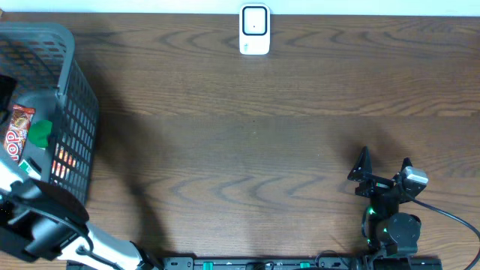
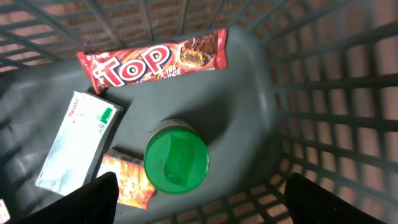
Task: Scan the item barcode
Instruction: 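Reach the left gripper into the basket and grasp the green-capped bottle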
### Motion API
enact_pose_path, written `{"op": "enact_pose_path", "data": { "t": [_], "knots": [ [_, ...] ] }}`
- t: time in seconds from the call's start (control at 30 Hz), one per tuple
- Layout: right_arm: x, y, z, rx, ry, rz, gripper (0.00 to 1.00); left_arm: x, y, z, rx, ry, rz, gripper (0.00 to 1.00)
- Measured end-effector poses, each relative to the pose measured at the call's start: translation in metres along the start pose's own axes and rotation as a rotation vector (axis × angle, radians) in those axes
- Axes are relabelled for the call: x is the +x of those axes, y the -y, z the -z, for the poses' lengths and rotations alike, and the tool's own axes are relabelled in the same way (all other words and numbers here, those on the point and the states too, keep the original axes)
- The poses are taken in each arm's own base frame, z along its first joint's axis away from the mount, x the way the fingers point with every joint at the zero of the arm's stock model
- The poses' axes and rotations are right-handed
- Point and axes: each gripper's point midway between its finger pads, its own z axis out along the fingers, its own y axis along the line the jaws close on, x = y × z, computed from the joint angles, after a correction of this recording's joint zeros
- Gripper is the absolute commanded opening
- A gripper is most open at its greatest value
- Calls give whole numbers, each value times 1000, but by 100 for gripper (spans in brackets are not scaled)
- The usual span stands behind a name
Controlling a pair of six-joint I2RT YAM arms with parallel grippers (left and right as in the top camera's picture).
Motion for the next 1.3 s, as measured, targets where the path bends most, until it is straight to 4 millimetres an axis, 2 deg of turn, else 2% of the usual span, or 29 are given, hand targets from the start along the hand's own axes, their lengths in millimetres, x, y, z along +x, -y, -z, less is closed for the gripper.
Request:
{"op": "enact_pose_path", "data": {
  "t": [0.13,0.27,0.4,0.5,0.53,0.6,0.9,1.3],
  "knots": [
    [0,0,0,0,0,0,99,7,-1,-25,-44,-47,-29,87],
    [0,0,0,0,0,0,99,14,-14,-45,-122,-86,-41,87],
    [0,0,0,0,0,0,99,20,-24,-55,-181,-117,-54,87],
    [0,0,0,0,0,0,99,22,-26,-61,-195,-133,-56,88],
    [0,0,0,0,0,0,99,23,-27,-62,-197,-135,-57,93],
    [0,0,0,0,0,0,99,25,-29,-64,-204,-141,-57,95],
    [0,0,0,0,0,0,99,39,-36,-82,-227,-174,-73,96],
    [0,0,0,0,0,0,99,72,-31,-123,-281,-272,-134,96]
  ]
}}
